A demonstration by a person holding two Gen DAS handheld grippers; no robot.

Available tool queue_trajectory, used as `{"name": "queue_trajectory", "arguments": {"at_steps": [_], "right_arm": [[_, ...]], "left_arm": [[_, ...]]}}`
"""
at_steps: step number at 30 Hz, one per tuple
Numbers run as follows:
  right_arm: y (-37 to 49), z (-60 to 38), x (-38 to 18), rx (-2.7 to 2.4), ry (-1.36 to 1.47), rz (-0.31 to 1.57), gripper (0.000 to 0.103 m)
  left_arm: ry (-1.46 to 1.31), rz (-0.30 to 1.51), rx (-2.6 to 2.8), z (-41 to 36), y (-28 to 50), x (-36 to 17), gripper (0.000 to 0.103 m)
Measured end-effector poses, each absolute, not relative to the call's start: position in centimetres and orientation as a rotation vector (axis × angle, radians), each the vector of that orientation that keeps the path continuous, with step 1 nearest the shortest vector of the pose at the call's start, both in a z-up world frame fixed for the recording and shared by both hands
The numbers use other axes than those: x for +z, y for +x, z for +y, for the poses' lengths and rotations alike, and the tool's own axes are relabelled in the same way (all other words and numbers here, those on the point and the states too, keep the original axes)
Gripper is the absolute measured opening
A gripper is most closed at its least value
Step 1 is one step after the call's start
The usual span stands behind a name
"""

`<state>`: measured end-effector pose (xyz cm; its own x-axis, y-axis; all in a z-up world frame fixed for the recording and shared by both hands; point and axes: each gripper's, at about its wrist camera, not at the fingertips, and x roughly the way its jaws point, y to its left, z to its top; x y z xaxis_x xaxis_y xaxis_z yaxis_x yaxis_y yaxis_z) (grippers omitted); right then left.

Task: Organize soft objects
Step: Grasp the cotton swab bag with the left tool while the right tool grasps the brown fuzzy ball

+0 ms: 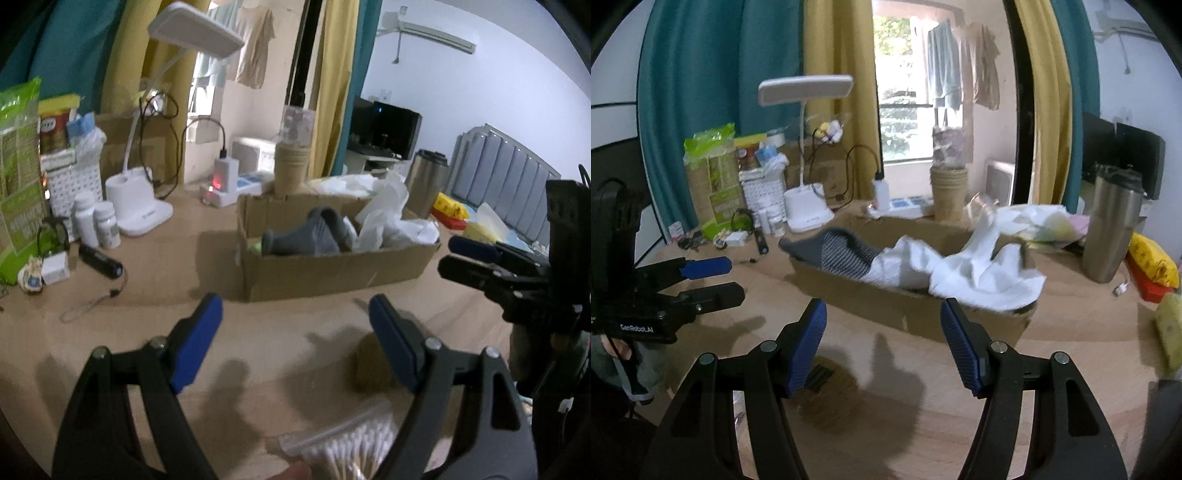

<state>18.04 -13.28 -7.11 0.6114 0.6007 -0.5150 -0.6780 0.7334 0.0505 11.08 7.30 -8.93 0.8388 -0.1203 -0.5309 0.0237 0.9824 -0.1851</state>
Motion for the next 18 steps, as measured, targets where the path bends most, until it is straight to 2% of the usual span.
{"name": "queue_trajectory", "arguments": {"at_steps": [18], "right_arm": [[17.2, -9.3, -11.2, 0.824, -0.231, 0.714, 0.067]], "left_arm": [[-0.203, 0.625, -0.085, 7.3, 9.9, -10.6, 0.083]]}}
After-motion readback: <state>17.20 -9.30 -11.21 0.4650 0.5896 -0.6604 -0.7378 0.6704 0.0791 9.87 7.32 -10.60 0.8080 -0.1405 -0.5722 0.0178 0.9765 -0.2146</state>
